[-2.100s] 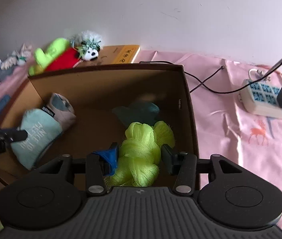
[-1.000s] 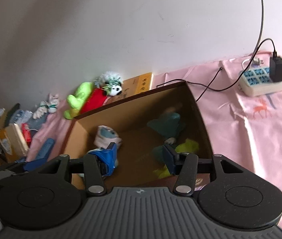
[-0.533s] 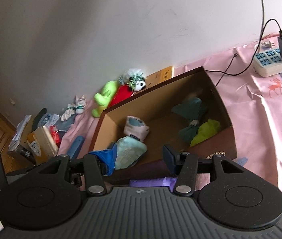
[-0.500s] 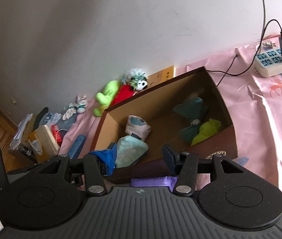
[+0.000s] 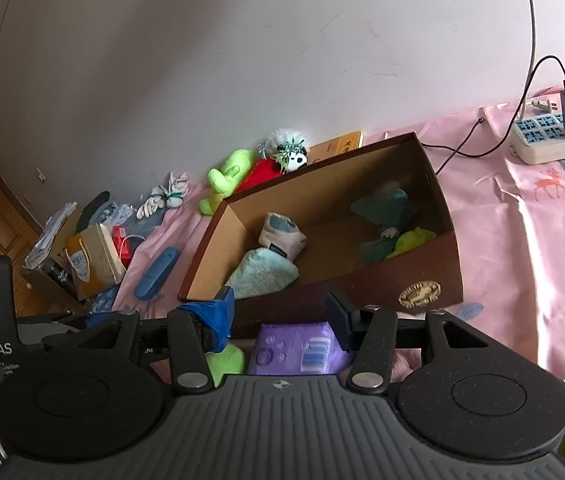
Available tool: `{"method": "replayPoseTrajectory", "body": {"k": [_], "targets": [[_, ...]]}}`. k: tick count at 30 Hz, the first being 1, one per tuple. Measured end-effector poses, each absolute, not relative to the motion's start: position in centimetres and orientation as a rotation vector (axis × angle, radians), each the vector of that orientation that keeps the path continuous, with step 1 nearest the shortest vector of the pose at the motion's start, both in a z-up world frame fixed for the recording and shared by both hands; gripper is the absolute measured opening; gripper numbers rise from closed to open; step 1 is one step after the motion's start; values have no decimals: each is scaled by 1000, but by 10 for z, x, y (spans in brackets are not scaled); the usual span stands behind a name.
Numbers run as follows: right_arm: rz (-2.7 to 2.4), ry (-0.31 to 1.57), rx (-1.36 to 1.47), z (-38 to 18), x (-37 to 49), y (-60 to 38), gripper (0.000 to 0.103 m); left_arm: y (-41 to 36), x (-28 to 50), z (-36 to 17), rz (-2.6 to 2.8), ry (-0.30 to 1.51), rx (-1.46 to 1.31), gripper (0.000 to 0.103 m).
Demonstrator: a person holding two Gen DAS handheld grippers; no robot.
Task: Organize soft objects
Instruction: 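Move both open grippers back to the pile beside the box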
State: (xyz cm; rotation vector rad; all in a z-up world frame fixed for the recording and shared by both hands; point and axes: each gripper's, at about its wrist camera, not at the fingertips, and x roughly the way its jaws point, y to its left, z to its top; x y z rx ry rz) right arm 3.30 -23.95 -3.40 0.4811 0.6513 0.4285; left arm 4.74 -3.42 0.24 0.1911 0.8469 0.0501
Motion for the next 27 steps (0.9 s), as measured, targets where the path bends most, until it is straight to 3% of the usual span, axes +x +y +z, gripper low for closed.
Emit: {"method": "replayPoseTrajectory", "body": {"k": [27], "targets": [[569, 783, 484, -67, -15, -258, 36, -61, -5, -20, 87, 929, 184, 67]]}}
